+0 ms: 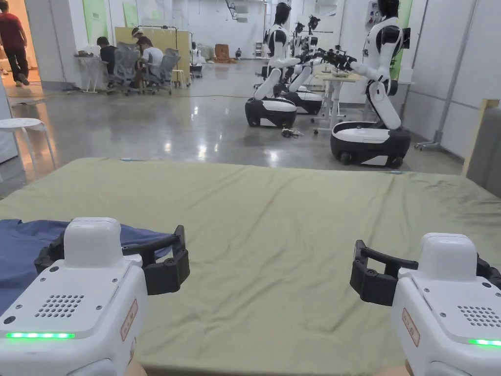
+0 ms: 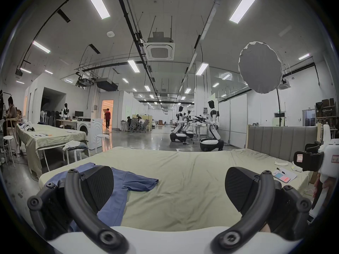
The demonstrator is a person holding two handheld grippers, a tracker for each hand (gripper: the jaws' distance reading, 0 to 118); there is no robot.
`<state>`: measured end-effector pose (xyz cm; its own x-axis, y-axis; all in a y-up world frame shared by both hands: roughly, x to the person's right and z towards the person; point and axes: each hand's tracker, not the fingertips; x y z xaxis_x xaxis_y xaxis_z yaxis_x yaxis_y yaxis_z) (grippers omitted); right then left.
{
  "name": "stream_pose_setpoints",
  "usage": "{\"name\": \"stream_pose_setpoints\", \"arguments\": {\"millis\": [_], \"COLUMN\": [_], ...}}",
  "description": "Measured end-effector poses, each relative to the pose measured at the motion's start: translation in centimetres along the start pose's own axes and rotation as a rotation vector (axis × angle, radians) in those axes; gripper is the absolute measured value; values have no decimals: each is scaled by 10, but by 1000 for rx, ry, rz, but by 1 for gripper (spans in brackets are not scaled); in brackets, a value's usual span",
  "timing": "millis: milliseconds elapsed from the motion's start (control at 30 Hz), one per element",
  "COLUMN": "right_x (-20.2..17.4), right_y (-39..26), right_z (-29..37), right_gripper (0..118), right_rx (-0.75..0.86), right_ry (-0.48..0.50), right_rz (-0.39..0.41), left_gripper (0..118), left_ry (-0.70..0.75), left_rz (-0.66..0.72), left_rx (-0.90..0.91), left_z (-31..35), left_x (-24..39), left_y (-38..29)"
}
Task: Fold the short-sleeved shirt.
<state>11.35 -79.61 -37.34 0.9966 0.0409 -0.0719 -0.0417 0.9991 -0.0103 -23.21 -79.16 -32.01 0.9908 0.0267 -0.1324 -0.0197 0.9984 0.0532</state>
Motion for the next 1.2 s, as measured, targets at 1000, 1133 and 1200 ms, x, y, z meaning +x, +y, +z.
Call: {"name": "stream_pose_setpoints", "arguments": {"millis": [1000, 1133, 1200], "right_x": [5, -9, -25], "right_y": [-11, -10, -10], "right_z": [7, -4, -13], "right_gripper": [0, 0, 0], "right_rx": [-48, -60, -64], "right_ry": [11, 45, 80], "right_rz": [-19, -11, -13], "left_gripper": [0, 0, 0], "left_ry": [-62, -30, 16], "left_rz": [-109, -108, -109], "left_rx": [-17, -18, -21], "left_z": [6, 8, 10], "left_x": [18, 0, -16], "left_y": [-8, -4, -3]}}
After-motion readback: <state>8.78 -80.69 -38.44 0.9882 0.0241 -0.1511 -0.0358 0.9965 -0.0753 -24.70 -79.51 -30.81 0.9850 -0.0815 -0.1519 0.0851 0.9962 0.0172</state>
